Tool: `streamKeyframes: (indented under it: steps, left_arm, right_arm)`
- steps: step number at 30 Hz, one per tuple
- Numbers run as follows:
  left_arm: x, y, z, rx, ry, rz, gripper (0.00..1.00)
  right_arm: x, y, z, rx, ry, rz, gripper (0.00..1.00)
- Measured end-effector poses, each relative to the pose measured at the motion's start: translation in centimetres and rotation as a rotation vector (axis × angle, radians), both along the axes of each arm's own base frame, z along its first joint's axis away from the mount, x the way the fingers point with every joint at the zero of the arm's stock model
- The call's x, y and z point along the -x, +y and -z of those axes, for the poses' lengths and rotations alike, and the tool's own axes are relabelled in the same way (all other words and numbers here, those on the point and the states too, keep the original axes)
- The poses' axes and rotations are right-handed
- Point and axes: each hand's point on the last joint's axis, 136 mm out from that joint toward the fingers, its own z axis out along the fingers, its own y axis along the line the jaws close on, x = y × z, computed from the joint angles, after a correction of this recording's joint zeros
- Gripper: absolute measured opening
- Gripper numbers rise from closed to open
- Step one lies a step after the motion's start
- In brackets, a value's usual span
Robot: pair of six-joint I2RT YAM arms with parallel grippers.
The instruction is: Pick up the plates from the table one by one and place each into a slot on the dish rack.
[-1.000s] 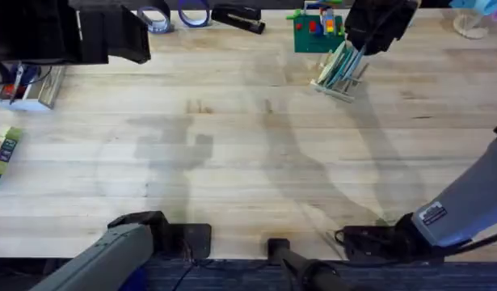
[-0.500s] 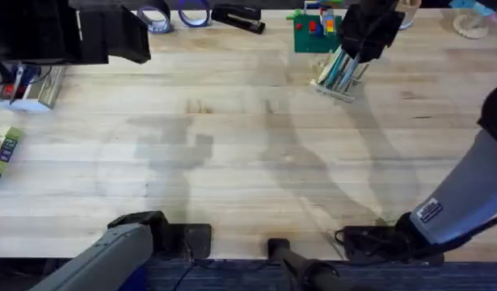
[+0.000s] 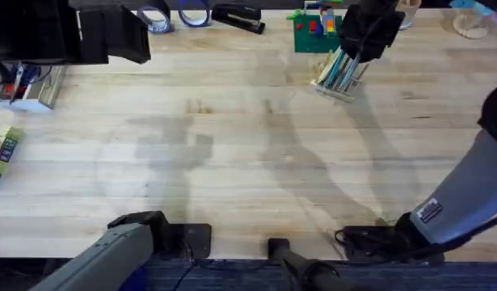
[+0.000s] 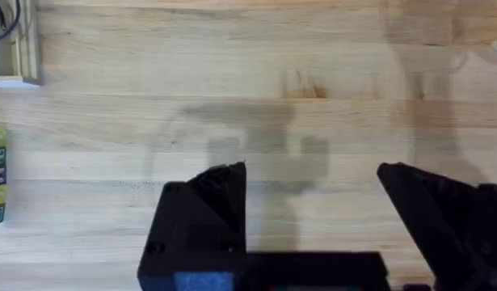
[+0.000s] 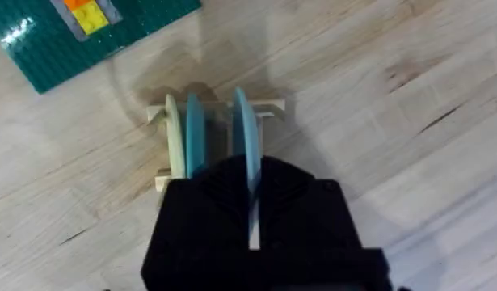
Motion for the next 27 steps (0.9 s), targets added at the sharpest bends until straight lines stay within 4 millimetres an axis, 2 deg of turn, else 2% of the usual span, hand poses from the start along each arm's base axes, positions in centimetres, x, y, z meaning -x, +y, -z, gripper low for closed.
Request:
streamKeyframes:
  steps: [6,13,16,19,23,27]
  left_arm:
    - [0.0,0.0,0.0,0.000,0.000,0.000,0.994]
    - [0.0,0.0,0.0,0.000,0.000,0.000,0.994]
    - [0.0,0.0,0.0,0.000,0.000,0.000,0.994]
    - [0.0,0.0,0.0,0.000,0.000,0.000,0.993]
    - [0.0,0.0,0.0,0.000,0.000,0.000,0.993]
    - [0.0,0.0,0.0,0.000,0.000,0.000,0.993]
  right_arm:
    - [0.0,0.0,0.0,0.001,0.001,0.000,0.162]
    - [0.4,-0.1,0.1,0.005,0.018,0.000,0.160]
    - [0.5,-0.1,0.1,0.006,0.021,0.000,0.263]
    - [0.5,-0.1,0.1,0.006,0.022,0.000,0.309]
    - [0.5,-0.1,-0.1,0.005,0.019,0.000,0.320]
    - [0.6,-0.2,-1.2,-0.001,-0.008,0.000,0.321]
